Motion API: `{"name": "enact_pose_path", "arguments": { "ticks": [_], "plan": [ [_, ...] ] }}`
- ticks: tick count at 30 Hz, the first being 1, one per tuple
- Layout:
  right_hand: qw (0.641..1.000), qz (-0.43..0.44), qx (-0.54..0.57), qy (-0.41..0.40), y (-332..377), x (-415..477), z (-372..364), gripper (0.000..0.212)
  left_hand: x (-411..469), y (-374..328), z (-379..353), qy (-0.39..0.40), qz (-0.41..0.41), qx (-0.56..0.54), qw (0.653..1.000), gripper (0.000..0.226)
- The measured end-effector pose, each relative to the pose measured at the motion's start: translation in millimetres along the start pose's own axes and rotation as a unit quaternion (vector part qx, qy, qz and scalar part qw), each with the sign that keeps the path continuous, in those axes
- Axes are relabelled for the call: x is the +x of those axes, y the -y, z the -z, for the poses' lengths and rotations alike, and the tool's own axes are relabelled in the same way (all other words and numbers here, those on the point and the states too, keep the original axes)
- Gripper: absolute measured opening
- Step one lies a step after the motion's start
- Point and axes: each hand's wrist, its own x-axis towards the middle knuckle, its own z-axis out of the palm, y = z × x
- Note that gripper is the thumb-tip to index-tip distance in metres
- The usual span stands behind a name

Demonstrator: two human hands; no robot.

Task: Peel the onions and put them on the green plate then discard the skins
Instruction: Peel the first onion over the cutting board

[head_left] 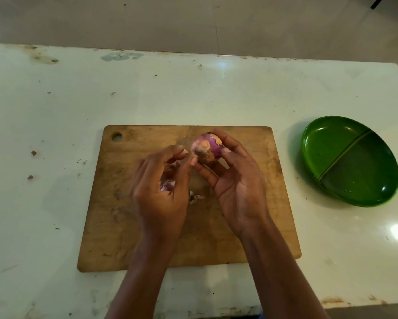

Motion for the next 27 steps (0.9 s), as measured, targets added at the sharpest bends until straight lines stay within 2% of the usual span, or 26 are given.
{"name": "enact_pose_path", "arguments": {
  "ticks": [5,14,20,23,27],
  "plan": [
    [1.0,-0.018,0.002,0.018,0,-1,-1,0.031,-3,-7,-4,0.01,0.051,-0.027,0.998,0.035],
    [0.999,-0.015,0.004,0.048,-5,0,-1,0.034,-4,-16,-5,-0.03,0.128,-0.082,0.988,0.03],
    [0.997,-0.006,0.044,0.069,-5,2,1,0.045,0,-24,-8,-0.06,0.214,-0.156,0.963,0.029],
    [0.994,-0.001,0.062,0.09,-7,3,2,0.047,2,-25,-7,-0.067,0.218,-0.166,0.959,0.028],
    [0.992,-0.002,0.069,0.102,-8,4,4,0.049,1,-24,-7,-0.072,0.178,-0.138,0.972,0.027]
  ]
}}
